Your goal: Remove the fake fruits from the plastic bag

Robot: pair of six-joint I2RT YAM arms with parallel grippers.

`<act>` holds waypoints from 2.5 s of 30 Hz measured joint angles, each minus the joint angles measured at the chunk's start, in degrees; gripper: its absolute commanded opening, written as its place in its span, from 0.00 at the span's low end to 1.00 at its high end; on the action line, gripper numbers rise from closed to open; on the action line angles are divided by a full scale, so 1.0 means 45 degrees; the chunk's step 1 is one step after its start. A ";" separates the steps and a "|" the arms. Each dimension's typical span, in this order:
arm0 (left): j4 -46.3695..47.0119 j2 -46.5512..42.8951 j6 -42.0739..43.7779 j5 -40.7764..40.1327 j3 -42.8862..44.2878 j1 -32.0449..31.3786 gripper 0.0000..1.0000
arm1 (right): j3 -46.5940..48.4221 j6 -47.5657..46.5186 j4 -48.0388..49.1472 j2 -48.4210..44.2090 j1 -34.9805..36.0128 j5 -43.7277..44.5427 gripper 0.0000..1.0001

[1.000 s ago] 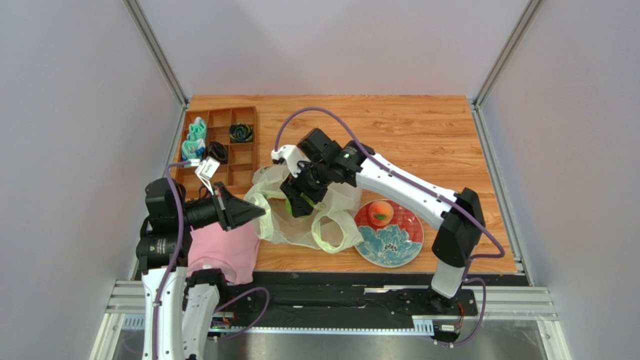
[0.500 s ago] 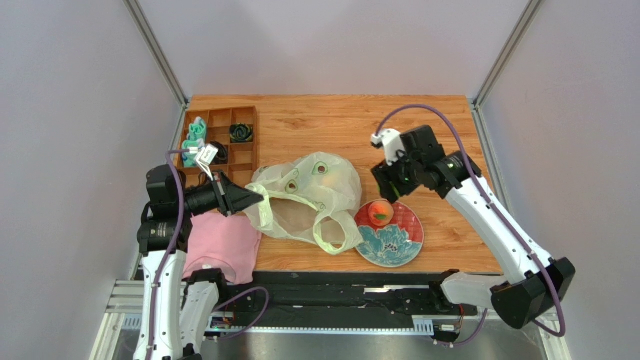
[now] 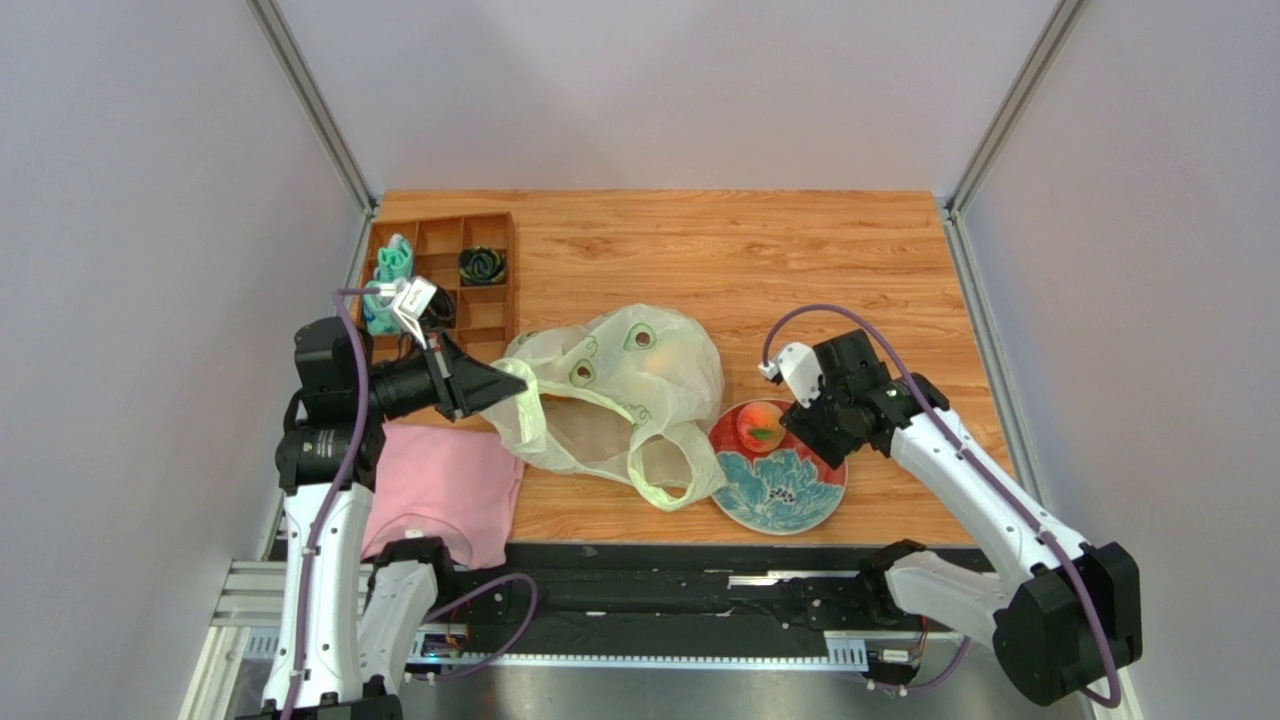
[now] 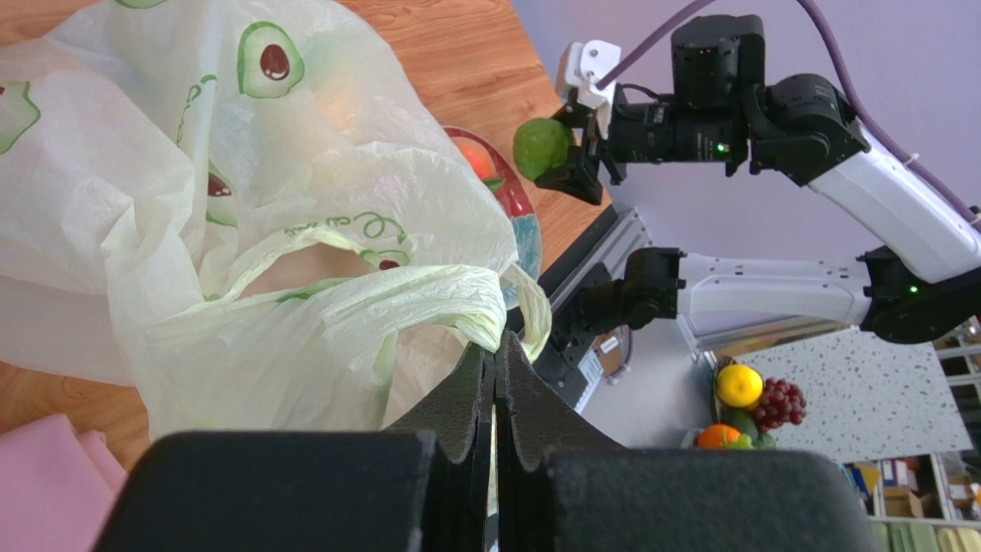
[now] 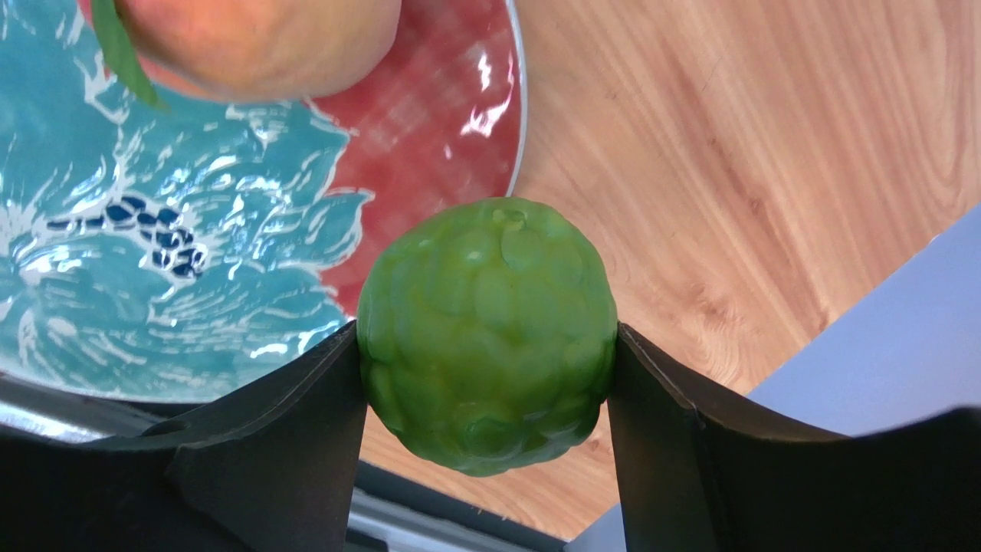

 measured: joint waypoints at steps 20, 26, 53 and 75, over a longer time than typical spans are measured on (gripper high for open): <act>0.0000 -0.0214 0.0005 -0.0024 -0.0015 0.0277 0.00 | -0.0126 0.0189 0.2773 0.2613 0.0826 -0.1195 0.56; -0.0015 -0.0325 0.0000 -0.0024 -0.0131 0.0287 0.00 | -0.0865 0.0248 0.3201 0.2526 0.1209 -0.1083 0.88; 0.0189 -0.1433 -0.0763 0.0913 -0.0379 0.0340 0.00 | 1.0112 0.4473 0.0155 0.6504 0.5649 -0.5858 0.26; -0.1685 -0.1239 0.0199 0.1428 0.3453 0.0510 0.00 | 1.3192 0.8621 0.0563 1.1856 0.7067 -0.2861 0.91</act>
